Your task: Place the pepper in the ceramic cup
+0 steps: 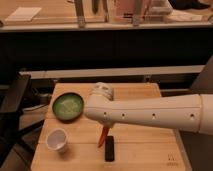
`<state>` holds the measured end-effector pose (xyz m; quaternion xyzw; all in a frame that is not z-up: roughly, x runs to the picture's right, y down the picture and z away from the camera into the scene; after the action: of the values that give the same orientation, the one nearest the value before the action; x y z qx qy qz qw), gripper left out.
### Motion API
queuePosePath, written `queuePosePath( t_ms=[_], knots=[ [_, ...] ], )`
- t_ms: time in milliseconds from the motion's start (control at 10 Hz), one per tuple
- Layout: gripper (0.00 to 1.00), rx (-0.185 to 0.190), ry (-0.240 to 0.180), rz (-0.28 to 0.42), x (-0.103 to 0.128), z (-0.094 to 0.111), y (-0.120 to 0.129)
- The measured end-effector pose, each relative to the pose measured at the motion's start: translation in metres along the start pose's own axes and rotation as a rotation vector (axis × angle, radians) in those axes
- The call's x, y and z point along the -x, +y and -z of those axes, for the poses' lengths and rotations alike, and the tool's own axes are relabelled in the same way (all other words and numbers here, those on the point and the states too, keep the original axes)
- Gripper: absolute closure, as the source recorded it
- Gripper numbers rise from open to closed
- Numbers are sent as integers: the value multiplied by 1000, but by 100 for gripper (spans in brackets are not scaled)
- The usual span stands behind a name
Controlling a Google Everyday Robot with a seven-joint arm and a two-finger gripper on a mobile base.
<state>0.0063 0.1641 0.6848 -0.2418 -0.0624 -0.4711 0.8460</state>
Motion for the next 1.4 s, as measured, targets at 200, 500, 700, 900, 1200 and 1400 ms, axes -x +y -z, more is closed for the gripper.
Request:
queuePosePath(
  t_ms=[200, 500, 700, 900, 1200, 1400],
  knots=[
    [100, -4, 2, 29, 5, 4, -8],
    [100, -12, 3, 43, 8, 6, -16],
    [100, -23, 1, 62, 17, 10, -32],
    [100, -26, 1, 77, 21, 13, -38],
    [100, -40, 4, 99, 33, 24, -58],
    [100, -51, 5, 116, 43, 30, -73]
  ],
)
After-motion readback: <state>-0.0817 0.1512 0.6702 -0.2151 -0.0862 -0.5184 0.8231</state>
